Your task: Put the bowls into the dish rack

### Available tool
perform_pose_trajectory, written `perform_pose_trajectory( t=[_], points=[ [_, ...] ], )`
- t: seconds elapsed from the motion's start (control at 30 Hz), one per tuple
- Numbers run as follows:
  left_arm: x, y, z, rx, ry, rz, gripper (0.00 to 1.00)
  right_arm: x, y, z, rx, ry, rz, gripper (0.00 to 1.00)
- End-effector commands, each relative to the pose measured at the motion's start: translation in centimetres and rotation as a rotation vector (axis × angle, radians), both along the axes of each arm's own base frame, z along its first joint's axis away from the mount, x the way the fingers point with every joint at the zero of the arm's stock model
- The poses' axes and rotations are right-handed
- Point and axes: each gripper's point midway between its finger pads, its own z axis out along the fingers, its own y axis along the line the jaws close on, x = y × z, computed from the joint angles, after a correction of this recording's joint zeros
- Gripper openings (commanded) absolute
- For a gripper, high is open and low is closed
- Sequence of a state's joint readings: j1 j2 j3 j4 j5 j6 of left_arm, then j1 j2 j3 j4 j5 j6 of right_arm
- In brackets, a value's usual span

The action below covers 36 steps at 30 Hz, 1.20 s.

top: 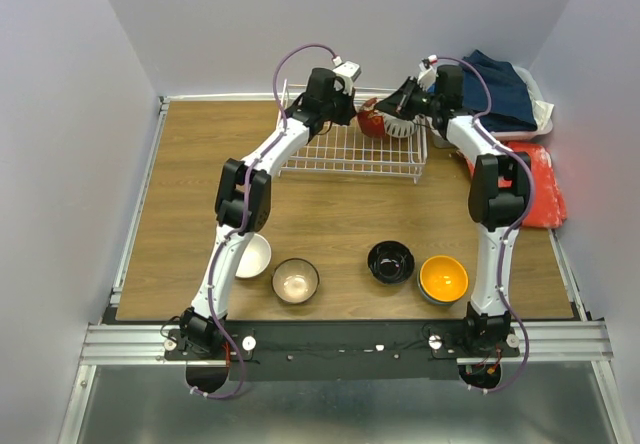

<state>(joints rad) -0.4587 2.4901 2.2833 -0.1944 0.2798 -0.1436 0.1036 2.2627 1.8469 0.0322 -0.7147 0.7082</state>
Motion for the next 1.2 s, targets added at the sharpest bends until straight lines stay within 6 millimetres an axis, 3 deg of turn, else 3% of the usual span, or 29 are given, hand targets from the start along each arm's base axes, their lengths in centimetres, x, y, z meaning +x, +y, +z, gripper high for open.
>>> perform_pose_trajectory(
  t=[0.0, 0.2, 0.43, 0.63, 0.77, 0.97, 1.0, 1.07, 1.1, 1.13, 1.17],
  points=[
    [-1.7, -4.1, 0.2, -0.054, -0.004, -0.079, 0.00, 0.4, -3.2, -1.9, -0.118, 0.046, -0.107, 0.28],
    [-2.3, -5.4, 0.2, -0.067, -0.003, -0.093, 0.00, 1.4, -5.6, 1.5, -0.243, -0.060, -0.174, 0.44],
    [-2.2, -7.1, 0.0, -0.087, -0.025, -0.096, 0.00, 1.7, -10.2, 4.8, -0.507, -0.166, -0.331, 0.47],
    [-1.8, -8.0, 0.0, -0.102, -0.049, -0.082, 0.00, 0.8, -12.1, 4.6, -0.601, -0.167, -0.375, 0.49],
    [-1.8, -7.9, 0.7, -0.098, -0.060, -0.070, 0.02, 0.2, -11.3, 4.3, -0.604, -0.190, -0.310, 0.48],
    [-2.0, -5.7, 4.2, -0.086, -0.079, -0.064, 0.36, -0.1, -10.1, 2.8, -0.589, -0.188, -0.227, 0.46],
    [-2.0, -4.6, 6.2, -0.091, -0.098, -0.053, 0.39, -0.2, -10.0, 2.8, -0.591, -0.192, -0.217, 0.45],
    [-2.4, -3.2, 6.8, -0.064, -0.092, -0.048, 0.45, -0.7, -9.7, 3.5, -0.597, -0.222, -0.183, 0.45],
    [-2.9, -2.3, 9.6, -0.069, -0.130, -0.042, 0.46, -1.2, -9.5, 3.3, -0.597, -0.227, -0.163, 0.45],
    [-2.8, -0.8, 9.1, -0.052, -0.119, -0.021, 0.47, -1.7, -9.1, 3.6, -0.588, -0.242, -0.130, 0.45],
    [-3.1, 0.0, 10.0, -0.050, -0.138, -0.015, 0.49, -2.3, -9.0, 4.9, -0.597, -0.281, -0.112, 0.45]
  ],
)
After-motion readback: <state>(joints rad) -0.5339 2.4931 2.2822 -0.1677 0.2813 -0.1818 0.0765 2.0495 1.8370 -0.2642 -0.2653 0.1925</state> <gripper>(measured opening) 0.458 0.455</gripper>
